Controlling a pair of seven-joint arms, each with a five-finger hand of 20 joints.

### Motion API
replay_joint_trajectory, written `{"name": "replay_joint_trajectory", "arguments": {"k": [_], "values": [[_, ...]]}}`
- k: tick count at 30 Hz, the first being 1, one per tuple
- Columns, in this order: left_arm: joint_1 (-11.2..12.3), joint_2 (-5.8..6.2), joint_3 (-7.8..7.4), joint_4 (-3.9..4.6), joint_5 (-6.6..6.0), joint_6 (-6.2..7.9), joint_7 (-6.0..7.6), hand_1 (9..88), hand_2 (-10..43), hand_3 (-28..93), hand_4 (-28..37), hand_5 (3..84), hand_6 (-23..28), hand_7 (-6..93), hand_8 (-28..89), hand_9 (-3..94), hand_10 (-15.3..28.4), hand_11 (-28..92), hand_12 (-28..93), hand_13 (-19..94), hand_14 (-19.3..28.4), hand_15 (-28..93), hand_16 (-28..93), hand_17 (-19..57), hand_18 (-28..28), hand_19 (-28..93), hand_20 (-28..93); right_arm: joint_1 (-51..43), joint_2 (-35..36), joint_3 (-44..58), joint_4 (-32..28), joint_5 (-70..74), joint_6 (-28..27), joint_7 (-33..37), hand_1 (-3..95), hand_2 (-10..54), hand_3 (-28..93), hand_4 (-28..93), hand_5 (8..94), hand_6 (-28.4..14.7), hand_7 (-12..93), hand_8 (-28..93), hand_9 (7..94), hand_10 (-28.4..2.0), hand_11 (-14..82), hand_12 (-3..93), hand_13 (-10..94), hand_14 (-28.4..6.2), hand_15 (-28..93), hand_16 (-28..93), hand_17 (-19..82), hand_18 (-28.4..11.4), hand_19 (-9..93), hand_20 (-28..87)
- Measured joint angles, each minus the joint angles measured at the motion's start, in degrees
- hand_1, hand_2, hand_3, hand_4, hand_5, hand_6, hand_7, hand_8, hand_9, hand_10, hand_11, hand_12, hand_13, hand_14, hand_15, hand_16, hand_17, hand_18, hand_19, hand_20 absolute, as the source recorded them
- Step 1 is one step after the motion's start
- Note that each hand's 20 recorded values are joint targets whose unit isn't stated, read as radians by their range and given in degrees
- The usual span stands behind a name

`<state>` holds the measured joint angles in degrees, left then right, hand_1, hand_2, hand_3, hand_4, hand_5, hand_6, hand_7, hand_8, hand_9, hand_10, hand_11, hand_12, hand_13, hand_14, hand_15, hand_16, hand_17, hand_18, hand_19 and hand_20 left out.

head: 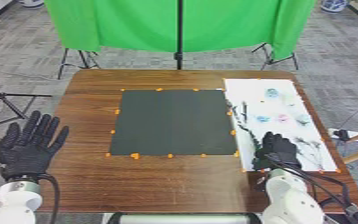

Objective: Arrange flowers

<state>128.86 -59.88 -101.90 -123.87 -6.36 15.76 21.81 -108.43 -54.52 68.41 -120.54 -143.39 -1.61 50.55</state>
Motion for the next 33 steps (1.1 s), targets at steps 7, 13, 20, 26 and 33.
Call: {"name": "replay_joint_trajectory", "arguments": {"k": [7, 13, 20, 26, 33], "values": [[-0.24, -0.05, 0.05, 0.11, -0.14, 0.13, -0.20, 29.0, 14.1, 76, -28.3, 50.6, 6.7, 17.8, -10, 41.4, 14.9, 23, 11, 32, 14.4, 38, -7, -3.5, 13.6, 37, 16, 1.07, -1.04, -0.64, -0.11, -0.16, -2.56, 1.41, 63.3, -9.5, 67, -28, 71.6, -1.1, 44, 21, 81.6, -12.5, 20.1, 53.2, 72, -7.7, 51, 44, 40, -25.4, 90, 34], [-0.30, -0.11, 0.01, 0.11, -0.57, 0.59, -0.13, 28.8, 13.8, 76, -28.3, 50.6, 6.7, 18.1, -10, 41.6, 15.1, 24, 11, 32, 14.5, 39, -7, -3.7, 13.8, 37, 16, 1.01, -1.03, -1.89, 0.33, -1.04, 0.70, 1.45, 63.6, -9.5, 72, -27, 75.3, -0.4, 43, 21, 87.6, -10.3, 16.5, 53.0, 79, -5.1, 45, 48, 45, -24.9, 92, 35], [-0.27, -0.27, 0.04, 0.11, -1.04, 0.67, -0.09, 28.8, 13.7, 76, -28.3, 50.5, 6.7, 18.2, -10, 41.7, 15.1, 24, 11, 32, 14.3, 39, -7, -3.8, 13.9, 38, 16, -0.79, 0.02, -2.47, 0.38, -1.51, 6.95, 1.33, 62.1, -9.5, 73, -21, 77.7, -0.9, 41, 22, 89.0, -10.6, 16.1, 54.9, 80, -5.1, 44, 50, 46, -25.3, 92, 35], [-0.26, -0.28, 0.05, 0.11, -1.12, 0.67, -0.05, 28.8, 13.6, 76, -28.3, 50.5, 6.8, 18.1, -10, 41.7, 15.1, 24, 11, 32, 14.4, 39, -7, -3.7, 13.9, 38, 16, -2.14, 2.23, -2.40, -1.73, -1.72, 11.20, 1.71, 62.0, -9.5, 72, -19, 78.0, -1.0, 41, 22, 89.2, -10.7, 16.3, 55.4, 80, -5.1, 44, 51, 46, -25.3, 92, 36], [-0.12, -0.28, 0.04, 0.10, -1.13, 0.60, 0.00, 28.9, 13.5, 76, -28.3, 50.3, 6.7, 17.8, -10, 41.7, 15.0, 24, 11, 32, 14.3, 39, -7, -3.7, 13.9, 37, 16, -1.05, 4.33, -2.10, -4.94, -1.53, 15.19, 2.64, 61.4, -9.5, 73, -17, 77.9, -0.9, 41, 23, 89.1, -10.2, 16.8, 56.0, 80, -5.0, 45, 51, 46, -25.4, 92, 35]]}}
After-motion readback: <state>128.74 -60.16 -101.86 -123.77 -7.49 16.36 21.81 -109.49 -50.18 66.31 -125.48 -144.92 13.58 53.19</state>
